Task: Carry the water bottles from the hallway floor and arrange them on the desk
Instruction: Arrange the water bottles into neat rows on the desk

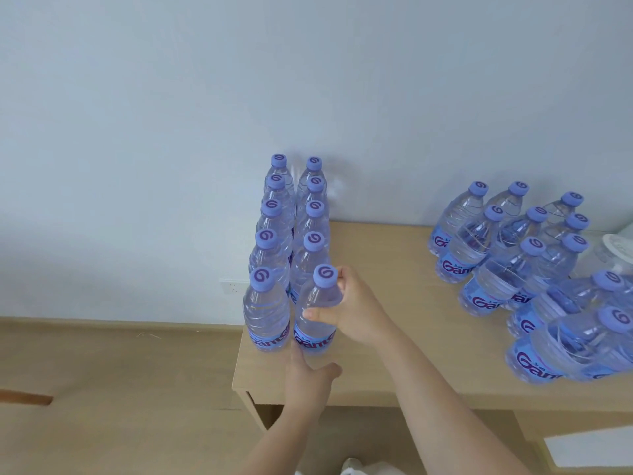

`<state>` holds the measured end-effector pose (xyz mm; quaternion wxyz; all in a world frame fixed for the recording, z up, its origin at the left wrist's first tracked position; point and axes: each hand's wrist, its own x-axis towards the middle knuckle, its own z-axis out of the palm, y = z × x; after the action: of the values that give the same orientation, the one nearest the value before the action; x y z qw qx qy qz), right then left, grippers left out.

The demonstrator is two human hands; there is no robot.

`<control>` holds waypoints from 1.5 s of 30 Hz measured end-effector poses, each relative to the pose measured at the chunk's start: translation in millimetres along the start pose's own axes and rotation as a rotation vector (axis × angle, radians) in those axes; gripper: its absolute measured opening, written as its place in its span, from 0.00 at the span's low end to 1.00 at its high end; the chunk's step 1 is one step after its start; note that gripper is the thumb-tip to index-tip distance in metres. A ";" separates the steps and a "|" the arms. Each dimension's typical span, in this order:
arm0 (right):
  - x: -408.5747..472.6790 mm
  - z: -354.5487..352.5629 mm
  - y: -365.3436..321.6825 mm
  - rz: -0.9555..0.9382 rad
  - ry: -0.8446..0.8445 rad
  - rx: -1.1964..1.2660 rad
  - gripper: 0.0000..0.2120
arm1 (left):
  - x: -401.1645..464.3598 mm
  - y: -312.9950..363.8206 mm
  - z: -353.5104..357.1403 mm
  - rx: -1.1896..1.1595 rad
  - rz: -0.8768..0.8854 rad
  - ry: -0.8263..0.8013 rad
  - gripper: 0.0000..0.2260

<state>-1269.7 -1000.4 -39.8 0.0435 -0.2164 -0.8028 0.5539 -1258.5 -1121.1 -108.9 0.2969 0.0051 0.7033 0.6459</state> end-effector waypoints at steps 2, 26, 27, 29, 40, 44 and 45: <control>-1.1 7.7 5.6 -0.011 0.025 0.006 0.28 | 2.4 -0.4 -3.0 -0.026 -0.050 -0.007 0.32; -20.8 12.0 11.0 -0.045 0.037 -0.041 0.38 | -16.9 -9.6 24.5 -0.115 -0.173 -0.304 0.36; -22.7 4.4 12.8 -0.037 0.049 -0.059 0.39 | -13.9 -6.4 31.1 -0.090 -0.155 -0.331 0.33; -26.2 -14.7 18.2 -0.021 0.119 -0.075 0.35 | -8.0 0.6 44.7 -0.058 -0.136 -0.360 0.33; -35.8 -167.2 71.1 -0.022 1.047 -0.110 0.21 | 25.3 31.2 145.4 0.104 -0.037 -0.377 0.31; -16.8 -212.1 87.0 0.084 1.037 -0.021 0.32 | 36.0 35.0 181.8 0.187 -0.028 -0.408 0.31; -11.5 -220.1 92.0 0.122 0.982 -0.013 0.34 | 37.9 34.9 189.5 0.201 -0.035 -0.411 0.31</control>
<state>-1163.6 -786.4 -37.2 0.3828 -0.4985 -0.6769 0.3831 -1222.4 -928.9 -90.7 0.4432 0.1541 0.6887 0.5528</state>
